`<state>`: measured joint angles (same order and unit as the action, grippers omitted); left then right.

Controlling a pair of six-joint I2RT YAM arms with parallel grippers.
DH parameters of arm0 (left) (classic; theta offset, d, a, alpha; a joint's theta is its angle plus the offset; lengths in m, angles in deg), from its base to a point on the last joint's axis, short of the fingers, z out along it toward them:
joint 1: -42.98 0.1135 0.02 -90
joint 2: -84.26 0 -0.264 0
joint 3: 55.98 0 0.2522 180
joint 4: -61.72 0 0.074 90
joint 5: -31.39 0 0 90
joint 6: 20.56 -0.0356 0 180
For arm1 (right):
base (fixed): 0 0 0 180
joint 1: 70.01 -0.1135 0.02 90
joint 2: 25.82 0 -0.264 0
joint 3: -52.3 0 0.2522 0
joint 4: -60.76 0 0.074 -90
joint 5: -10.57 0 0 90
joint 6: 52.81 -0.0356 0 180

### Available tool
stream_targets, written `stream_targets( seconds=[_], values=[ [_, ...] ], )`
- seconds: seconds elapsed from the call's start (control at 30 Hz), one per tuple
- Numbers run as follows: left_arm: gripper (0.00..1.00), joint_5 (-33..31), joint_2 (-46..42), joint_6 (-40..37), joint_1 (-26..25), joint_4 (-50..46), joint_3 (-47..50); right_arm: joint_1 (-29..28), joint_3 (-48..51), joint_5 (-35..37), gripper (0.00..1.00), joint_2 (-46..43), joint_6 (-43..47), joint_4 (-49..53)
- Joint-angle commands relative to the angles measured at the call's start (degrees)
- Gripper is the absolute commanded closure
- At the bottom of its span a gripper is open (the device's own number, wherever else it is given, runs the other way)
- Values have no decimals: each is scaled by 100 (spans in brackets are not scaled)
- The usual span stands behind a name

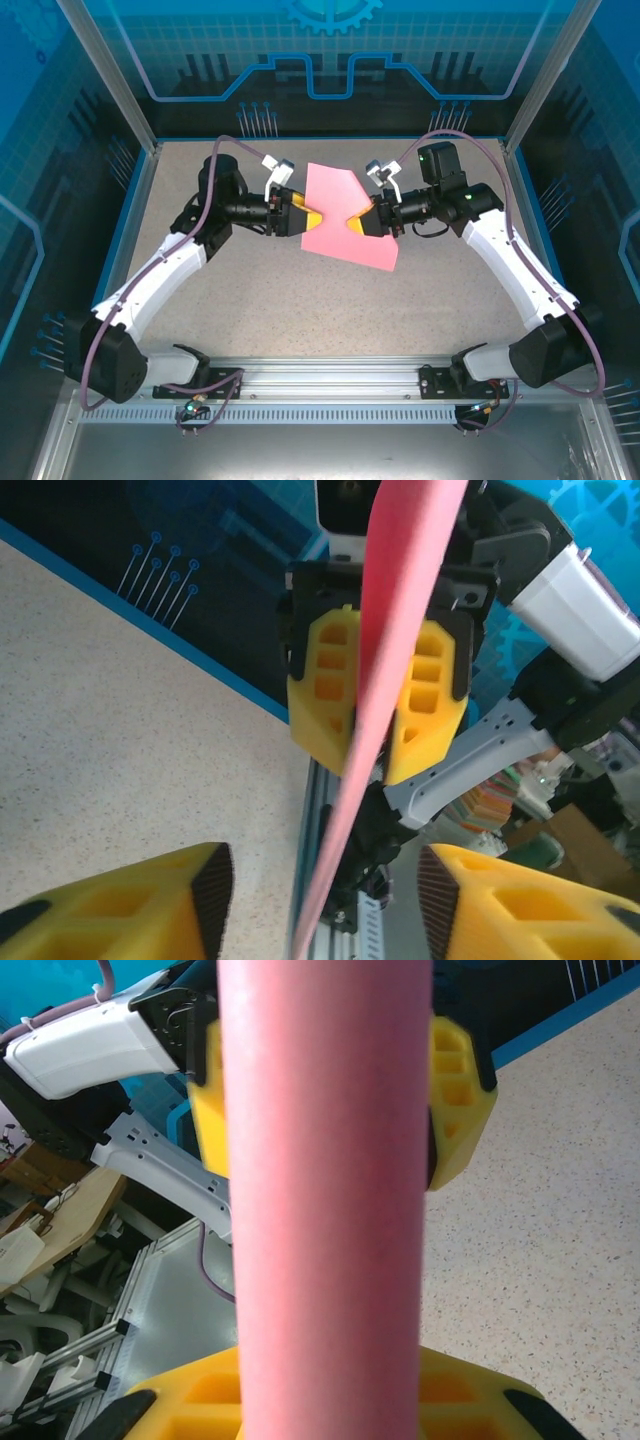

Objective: Fold a paper plane with a square sheet of paper (fold left side to right side)
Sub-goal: Place a square sheet of paper at the center of the table.

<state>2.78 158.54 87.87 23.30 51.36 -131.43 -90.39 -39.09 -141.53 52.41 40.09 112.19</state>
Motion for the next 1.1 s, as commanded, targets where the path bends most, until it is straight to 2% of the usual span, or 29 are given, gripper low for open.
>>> stream_targets(
  seconds=[0.0,0.03,0.13,0.2,0.33,0.47,0.6,0.63,0.7,0.8,0.83,0.93,1.0,1.07],
  values=[
    [56,110,17,-205,-30,-109,-156,-62,-106,-78,77,11,88,179],
    [60,94,10,-199,-31,-116,-152,-62,-95,45,75,8,89,203],
    [83,-60,-24,-250,-35,-248,-119,-42,-95,477,69,12,86,293],
    [93,-212,-45,-262,-36,-322,-25,4,-71,1080,64,-21,12,336],
    [97,-682,43,-222,-35,-471,368,189,205,2599,42,-187,-272,190],
    [98,-1336,335,-41,-34,-508,899,375,618,3726,26,-257,-714,-67],
    [100,-1848,828,116,-39,-531,1237,414,880,4243,21,-88,-1180,-185],
    [99,-1915,976,137,-36,-464,1306,408,965,4259,25,-7,-1353,-287],
    [100,-2052,1317,196,-34,-364,1378,378,1200,4209,41,180,-1749,-572],
    [100,-2374,1894,140,-34,-706,1191,208,1570,4112,60,632,-2415,-1171],
    [100,-2461,2054,99,-35,-814,1129,137,1697,4088,70,811,-2619,-1393],
    [100,-2709,2281,46,-35,-990,1029,-114,1931,4061,88,1334,-3169,-1991],
    [100,-2805,2376,-26,-29,-1202,936,-239,1917,4177,95,1702,-3377,-2126],
    [100,-2817,2442,-85,-34,-1329,896,-319,1822,4190,97,2154,-3465,-2158]
  ],
)
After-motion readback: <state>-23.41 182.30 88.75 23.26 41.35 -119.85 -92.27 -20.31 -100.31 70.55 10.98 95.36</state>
